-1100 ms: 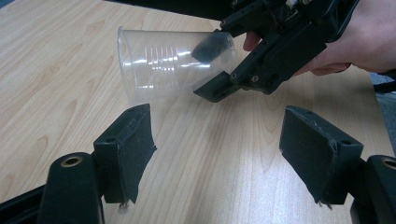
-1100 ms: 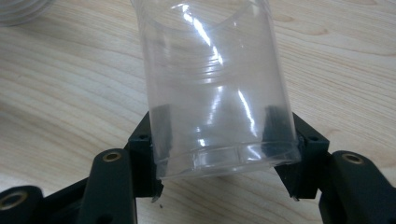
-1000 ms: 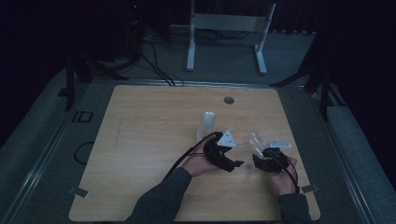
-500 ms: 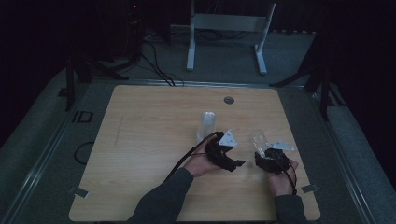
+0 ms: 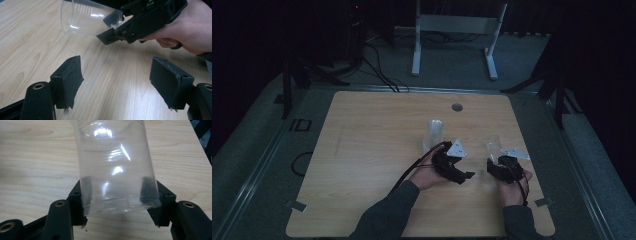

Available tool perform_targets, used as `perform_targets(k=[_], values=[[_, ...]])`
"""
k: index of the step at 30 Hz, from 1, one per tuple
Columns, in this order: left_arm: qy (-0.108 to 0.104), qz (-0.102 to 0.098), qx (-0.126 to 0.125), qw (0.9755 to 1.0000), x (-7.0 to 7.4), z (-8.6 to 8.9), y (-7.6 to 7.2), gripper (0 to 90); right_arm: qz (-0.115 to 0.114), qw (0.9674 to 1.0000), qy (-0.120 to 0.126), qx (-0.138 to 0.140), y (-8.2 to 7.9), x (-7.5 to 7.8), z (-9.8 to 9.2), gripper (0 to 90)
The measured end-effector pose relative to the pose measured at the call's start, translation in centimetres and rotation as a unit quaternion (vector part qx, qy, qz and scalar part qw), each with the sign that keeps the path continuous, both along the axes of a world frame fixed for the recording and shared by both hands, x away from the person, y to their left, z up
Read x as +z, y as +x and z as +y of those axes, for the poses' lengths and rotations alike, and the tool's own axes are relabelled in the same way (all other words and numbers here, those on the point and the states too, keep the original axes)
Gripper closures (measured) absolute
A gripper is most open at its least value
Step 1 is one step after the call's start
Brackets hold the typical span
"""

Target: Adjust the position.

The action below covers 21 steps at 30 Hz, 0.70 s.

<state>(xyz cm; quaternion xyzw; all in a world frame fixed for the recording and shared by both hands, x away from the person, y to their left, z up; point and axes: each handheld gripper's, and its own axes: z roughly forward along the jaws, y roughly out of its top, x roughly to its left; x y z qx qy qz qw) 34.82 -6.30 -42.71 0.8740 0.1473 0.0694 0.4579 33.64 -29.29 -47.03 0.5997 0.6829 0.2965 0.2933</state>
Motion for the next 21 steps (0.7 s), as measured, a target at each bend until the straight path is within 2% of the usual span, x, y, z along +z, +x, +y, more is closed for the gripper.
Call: perform_targets(k=[10, 21], values=[[0.001, 0.001, 0.004, 1.0000, 0.0, -0.1, 0.1, 25.7, -0.023, 0.9996, 0.009, -0.012, 1.0, 0.4, 0.1, 42.1], [-0.011, 0.007, 0.013, 0.9998, 0.2, -0.3, 0.3, 25.9, -0.072, 0.9971, 0.012, -0.019, 0.9, 0.8, 0.1, 42.1]])
